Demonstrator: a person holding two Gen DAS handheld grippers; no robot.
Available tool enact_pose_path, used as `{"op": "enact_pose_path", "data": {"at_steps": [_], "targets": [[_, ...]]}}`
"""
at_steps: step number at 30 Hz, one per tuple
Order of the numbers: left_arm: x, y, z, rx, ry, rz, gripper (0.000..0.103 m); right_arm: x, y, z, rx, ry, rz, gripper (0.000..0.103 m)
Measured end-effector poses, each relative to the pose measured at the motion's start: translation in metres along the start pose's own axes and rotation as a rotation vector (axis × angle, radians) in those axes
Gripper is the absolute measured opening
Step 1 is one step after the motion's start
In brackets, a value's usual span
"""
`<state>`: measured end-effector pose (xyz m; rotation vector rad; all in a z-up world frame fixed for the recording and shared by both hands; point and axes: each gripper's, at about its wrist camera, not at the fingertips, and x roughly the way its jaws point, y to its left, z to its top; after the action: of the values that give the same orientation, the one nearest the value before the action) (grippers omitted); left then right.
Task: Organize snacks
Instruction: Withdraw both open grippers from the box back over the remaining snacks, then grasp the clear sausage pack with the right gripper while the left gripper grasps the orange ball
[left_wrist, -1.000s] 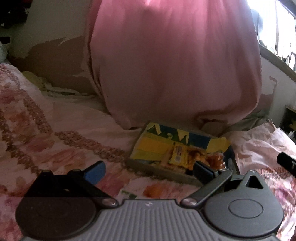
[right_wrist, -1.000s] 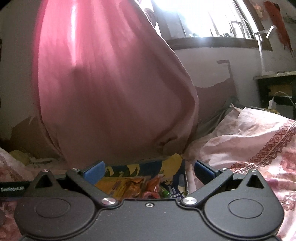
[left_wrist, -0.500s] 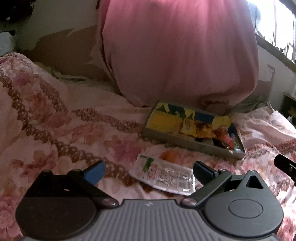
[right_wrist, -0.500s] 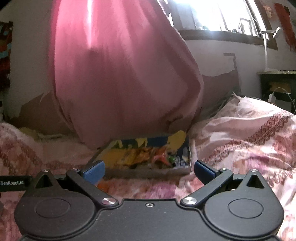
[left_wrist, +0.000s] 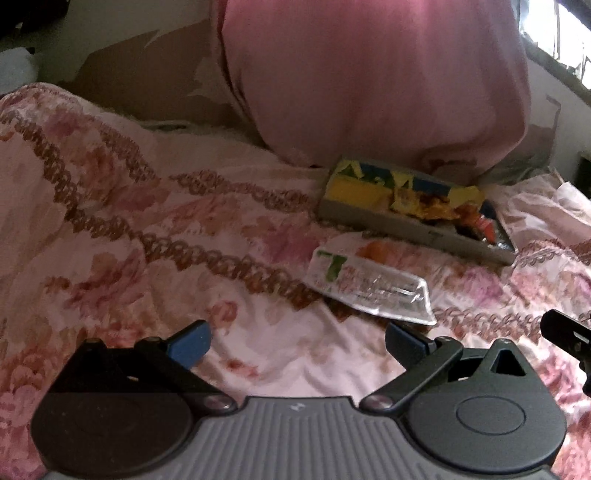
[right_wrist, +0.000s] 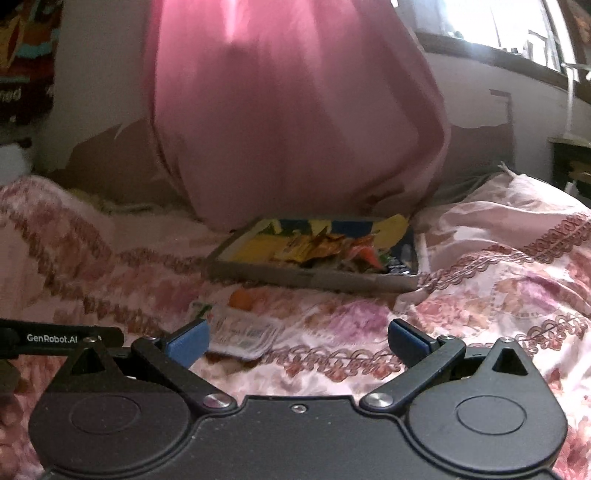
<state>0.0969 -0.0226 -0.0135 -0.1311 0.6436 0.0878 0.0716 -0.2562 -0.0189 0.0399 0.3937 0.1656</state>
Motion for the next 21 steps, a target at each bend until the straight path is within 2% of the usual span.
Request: {"op": "enact_pose_path", "data": {"at_steps": [21], "targets": [[0.027, 0.022, -0.004, 0.034, 0.053, 0.072, 0.102, 0.031, 0.034, -0.014, -0.141, 0.095, 0.055, 0.102]]}}
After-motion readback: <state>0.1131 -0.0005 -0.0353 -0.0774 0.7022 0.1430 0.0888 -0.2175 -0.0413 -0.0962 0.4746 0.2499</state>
